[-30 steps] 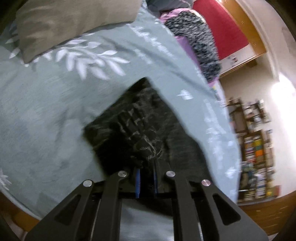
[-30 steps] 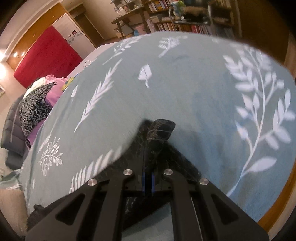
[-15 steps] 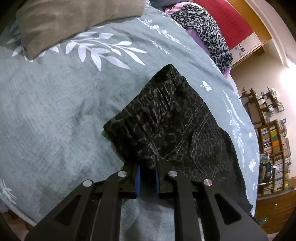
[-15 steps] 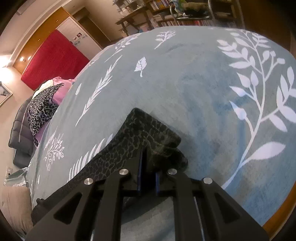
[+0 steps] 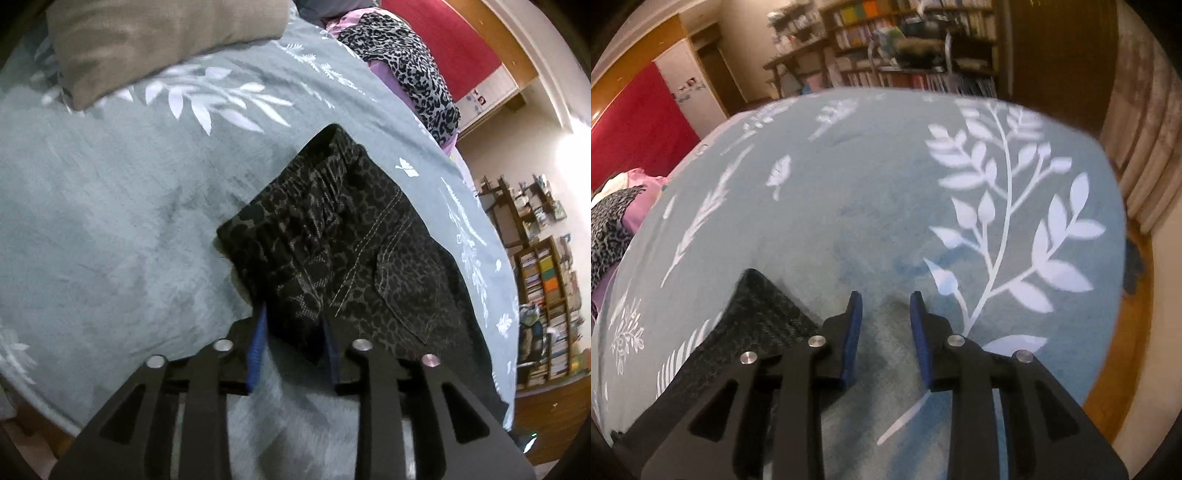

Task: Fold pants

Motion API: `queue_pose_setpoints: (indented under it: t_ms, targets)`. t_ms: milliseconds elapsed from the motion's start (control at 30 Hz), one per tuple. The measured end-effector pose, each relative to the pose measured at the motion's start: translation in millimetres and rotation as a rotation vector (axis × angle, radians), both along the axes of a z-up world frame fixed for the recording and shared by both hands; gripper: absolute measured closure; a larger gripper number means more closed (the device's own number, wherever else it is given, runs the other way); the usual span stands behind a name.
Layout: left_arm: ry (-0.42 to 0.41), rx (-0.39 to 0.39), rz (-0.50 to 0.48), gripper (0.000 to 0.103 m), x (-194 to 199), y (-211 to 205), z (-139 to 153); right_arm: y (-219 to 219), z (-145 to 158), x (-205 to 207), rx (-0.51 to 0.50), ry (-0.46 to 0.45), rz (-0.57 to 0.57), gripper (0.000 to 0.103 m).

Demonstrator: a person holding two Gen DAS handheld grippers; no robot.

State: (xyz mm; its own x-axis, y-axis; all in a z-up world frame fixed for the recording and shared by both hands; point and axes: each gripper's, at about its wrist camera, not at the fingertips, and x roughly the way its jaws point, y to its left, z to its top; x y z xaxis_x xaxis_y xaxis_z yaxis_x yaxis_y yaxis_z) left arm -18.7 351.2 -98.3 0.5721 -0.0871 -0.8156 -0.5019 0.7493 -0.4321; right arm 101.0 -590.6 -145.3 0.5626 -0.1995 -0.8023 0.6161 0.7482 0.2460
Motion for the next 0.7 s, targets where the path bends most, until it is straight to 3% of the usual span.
queue_pose_setpoints:
  t_ms: [33,67,167,267,433,567,700]
  targets:
    - [0.012,0.049,0.006,0.048,-2,-1,7,11,7,0,-0.050,-0.012,0.028,0.072]
    - [0.018,0.096,0.020,0.039,-5,-2,13,18,11,-1,-0.071,-0.019,0.053,0.069]
    - [-0.001,0.150,0.045,0.038,-14,-2,25,57,16,12,-0.126,-0.045,0.198,0.064]
    - [-0.024,0.168,0.068,0.038,-19,-3,31,84,11,29,-0.117,-0.051,0.287,0.064]
    - [-0.019,0.198,0.026,0.034,-10,-13,30,87,-19,50,-0.065,-0.018,0.264,0.063]
    - [-0.017,0.163,0.039,0.034,-3,-10,21,107,-13,51,-0.161,0.037,0.286,0.062]
    - [-0.034,0.130,0.058,0.033,2,-5,20,118,1,42,-0.151,0.019,0.289,0.062]
